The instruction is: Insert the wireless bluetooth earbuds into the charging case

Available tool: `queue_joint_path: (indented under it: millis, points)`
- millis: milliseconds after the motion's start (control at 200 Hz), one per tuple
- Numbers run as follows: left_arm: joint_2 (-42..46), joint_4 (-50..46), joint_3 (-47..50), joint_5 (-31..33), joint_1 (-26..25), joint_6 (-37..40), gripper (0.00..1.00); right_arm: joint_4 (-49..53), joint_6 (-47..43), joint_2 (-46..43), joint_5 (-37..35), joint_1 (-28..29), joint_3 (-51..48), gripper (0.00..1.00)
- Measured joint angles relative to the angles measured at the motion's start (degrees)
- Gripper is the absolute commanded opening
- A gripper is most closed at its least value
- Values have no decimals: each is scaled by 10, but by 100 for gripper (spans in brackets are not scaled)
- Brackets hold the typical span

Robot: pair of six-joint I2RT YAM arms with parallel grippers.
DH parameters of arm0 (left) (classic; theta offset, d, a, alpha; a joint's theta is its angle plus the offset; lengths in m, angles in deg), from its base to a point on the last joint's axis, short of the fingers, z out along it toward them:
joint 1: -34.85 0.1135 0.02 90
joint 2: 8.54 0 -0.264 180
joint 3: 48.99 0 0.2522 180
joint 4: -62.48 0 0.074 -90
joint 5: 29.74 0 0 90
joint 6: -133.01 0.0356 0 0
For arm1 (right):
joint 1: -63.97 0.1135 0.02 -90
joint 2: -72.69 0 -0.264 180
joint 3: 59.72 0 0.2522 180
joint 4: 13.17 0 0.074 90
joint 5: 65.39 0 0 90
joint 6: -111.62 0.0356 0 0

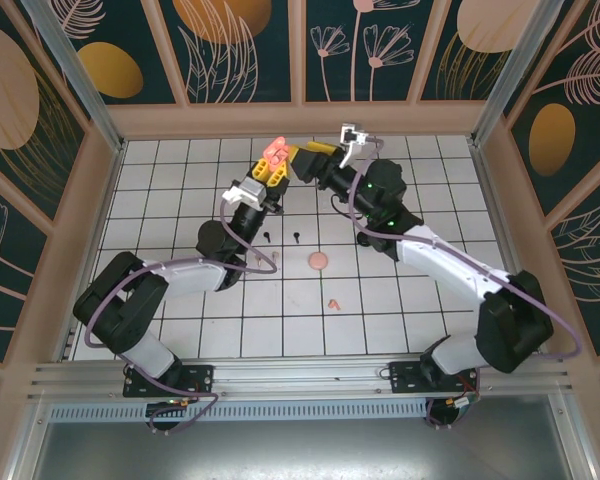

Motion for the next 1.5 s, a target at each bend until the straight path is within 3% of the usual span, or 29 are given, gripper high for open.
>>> queue_joint_path:
  millis: [215,400,621,866,1056,1496]
  points:
    - [18,2,30,0,0,-4,0,66,-5,-111,-20,-2,-14,74]
    - [38,2,56,-3,0,-6,0,199,-6,-180,-76,-16,-41,73]
    - [78,-5,103,-7,0,-13,0,412,22,-183,-133,-19,-77,65]
    - [134,-49,148,-22,0,-26,0,550,24,-162,-133,28,-172,61]
    - [184,-76,178,-22,0,-35,0,567,26,-126,-131,70,-209,61]
    - [224,-102,207,-19,0,-39,0,489,71,-28,-117,123,-265,61]
